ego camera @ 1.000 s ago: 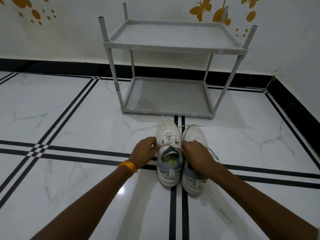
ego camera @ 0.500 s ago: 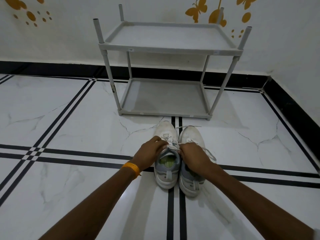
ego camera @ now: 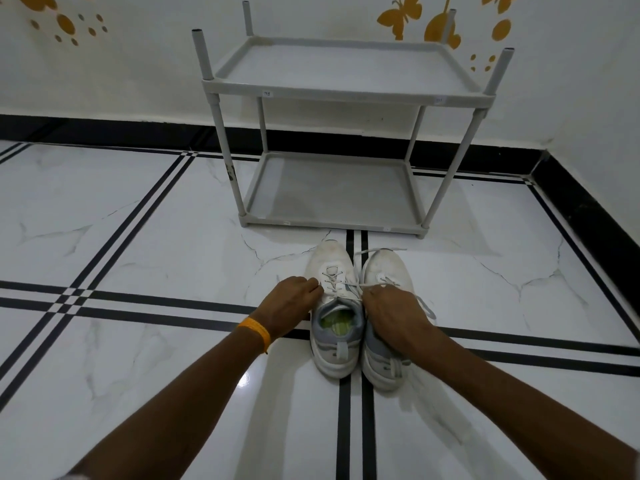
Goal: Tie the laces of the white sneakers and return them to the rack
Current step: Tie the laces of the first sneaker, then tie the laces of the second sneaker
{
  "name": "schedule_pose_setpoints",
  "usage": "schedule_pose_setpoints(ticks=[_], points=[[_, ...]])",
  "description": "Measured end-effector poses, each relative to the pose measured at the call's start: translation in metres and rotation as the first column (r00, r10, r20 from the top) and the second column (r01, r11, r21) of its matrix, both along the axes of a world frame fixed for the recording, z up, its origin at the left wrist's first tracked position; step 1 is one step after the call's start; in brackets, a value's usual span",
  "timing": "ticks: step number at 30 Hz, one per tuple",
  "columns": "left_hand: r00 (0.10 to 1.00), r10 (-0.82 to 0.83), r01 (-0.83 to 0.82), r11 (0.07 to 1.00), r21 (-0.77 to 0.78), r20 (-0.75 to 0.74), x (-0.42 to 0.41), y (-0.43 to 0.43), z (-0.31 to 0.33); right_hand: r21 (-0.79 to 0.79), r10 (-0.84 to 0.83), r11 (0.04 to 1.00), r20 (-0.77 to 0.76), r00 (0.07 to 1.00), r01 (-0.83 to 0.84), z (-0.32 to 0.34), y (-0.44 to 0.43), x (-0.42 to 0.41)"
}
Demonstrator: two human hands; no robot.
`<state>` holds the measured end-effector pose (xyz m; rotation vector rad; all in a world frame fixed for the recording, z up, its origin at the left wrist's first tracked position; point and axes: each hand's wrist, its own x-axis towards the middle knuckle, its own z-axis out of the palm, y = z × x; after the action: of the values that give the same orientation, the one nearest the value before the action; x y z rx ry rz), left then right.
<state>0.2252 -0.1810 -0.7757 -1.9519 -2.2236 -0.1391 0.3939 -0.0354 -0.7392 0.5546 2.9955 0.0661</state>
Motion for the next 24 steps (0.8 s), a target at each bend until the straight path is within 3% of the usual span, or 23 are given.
schedule_pose_setpoints(ticks=[7,14,16,18,21,23,24], points=[[0.999,0.027,-0.029,0.999,0.039,0.035,0.001,-0.010,0.003,-0.061,0.007,0.998,0.028,1.000,-0.005,0.007,-0.007,0.001],[0.986,0.165,-0.165,0.986,-0.003,-0.022,-0.035,-0.048,0.005,-0.309,0.005,0.951,-0.064,0.998,-0.025,0.016,-0.052,-0.035],[0.981,0.194,-0.195,0.980,-0.042,-0.032,-0.038,-0.055,0.006,-0.426,-0.016,0.904,-0.106,0.994,-0.031,0.008,-0.054,-0.041],[0.965,0.261,-0.262,0.962,-0.084,-0.015,-0.035,-0.054,0.016,-0.641,-0.148,0.768,-0.187,0.971,-0.006,0.005,-0.051,-0.038],[0.920,0.362,-0.376,0.923,0.082,0.147,-0.019,-0.037,0.039,-0.786,-0.437,0.617,-0.311,0.844,0.030,0.016,-0.029,-0.022],[0.893,0.333,-0.409,0.880,0.241,0.302,0.003,-0.010,0.056,-0.748,-0.544,0.652,-0.345,0.765,0.126,0.023,-0.003,-0.007],[0.864,0.301,-0.426,0.864,0.267,0.403,0.016,0.006,0.062,-0.695,-0.548,0.689,-0.317,0.774,0.203,0.024,0.012,0.003]])
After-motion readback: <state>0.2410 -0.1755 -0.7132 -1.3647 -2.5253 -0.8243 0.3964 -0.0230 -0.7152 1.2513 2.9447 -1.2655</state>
